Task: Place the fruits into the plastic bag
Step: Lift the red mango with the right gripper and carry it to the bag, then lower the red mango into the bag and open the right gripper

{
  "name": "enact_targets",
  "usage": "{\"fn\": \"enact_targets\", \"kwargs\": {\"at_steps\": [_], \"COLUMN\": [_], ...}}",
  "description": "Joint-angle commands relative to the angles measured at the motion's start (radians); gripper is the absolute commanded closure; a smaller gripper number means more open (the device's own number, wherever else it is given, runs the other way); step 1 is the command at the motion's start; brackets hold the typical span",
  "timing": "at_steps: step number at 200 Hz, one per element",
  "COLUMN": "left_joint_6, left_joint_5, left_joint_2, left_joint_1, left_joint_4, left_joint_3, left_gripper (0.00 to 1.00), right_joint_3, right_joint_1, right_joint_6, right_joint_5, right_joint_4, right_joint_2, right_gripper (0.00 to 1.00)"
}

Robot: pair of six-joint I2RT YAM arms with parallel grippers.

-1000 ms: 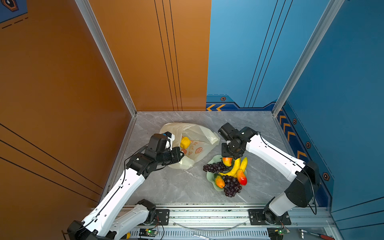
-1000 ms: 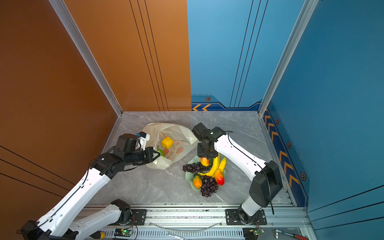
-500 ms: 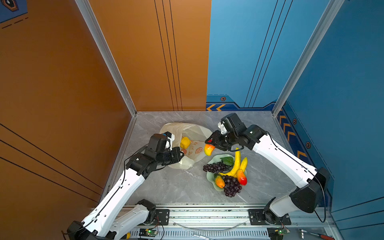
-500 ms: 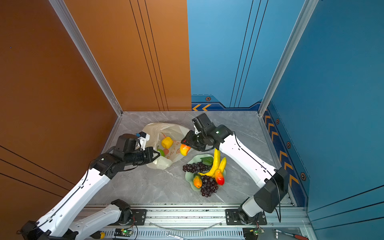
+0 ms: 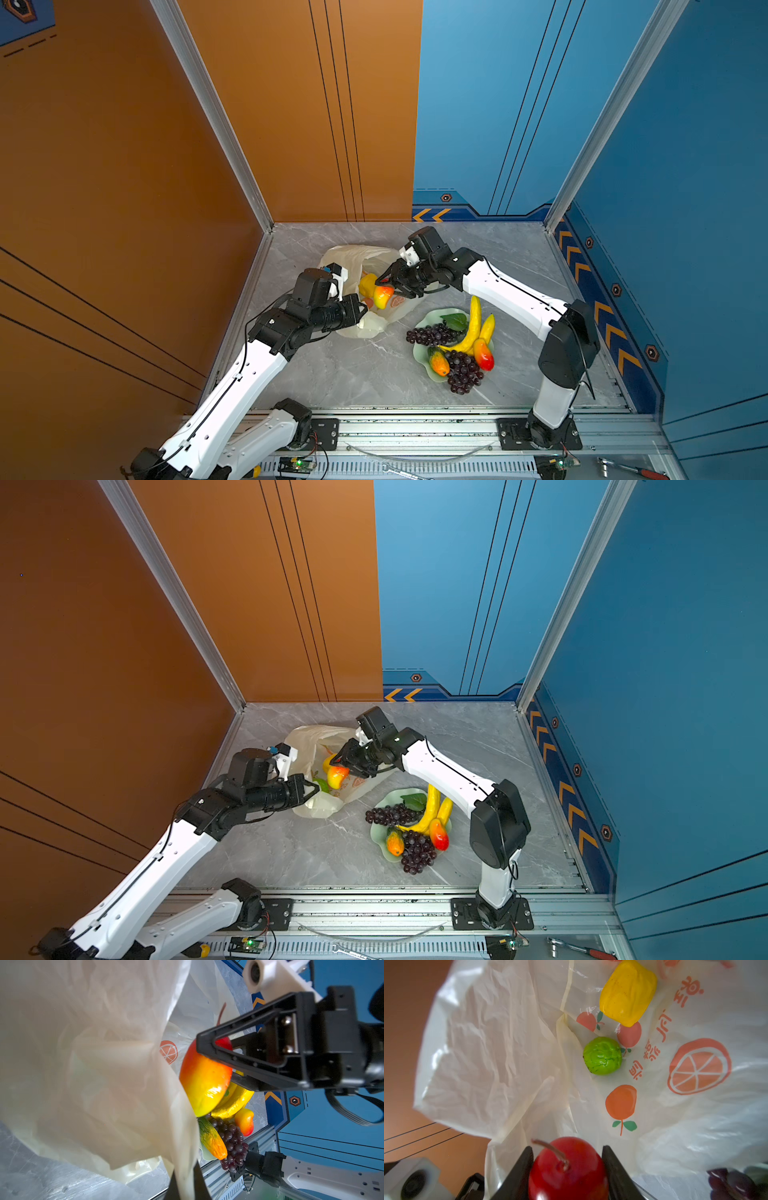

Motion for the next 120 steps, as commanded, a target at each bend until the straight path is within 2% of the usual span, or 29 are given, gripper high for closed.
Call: {"fn": "enact_targets", "kwargs": {"at_steps": [1, 120], "left_joint_6": [-0.011, -0.011], "left_joint_5": [-0.01, -0.003], "left_joint_2": [-0.017, 0.003], "left_joint_1": [-0.005, -0.003], "left_joint_4": [0.004, 0.004], "left_joint_3": [0.013, 0.014], "left_gripper": [1.0, 1.0], "right_joint_3": [0.064, 0.333], "right_joint_1": [-0.009, 0.04], "right_joint_6": [-0.009, 0.001], "right_joint_5": [-0.021, 0.156], "right_joint_4": [0.025, 0.035], "right_joint_2": [0.051, 0.385], "right_gripper": [0.56, 0.55]}}
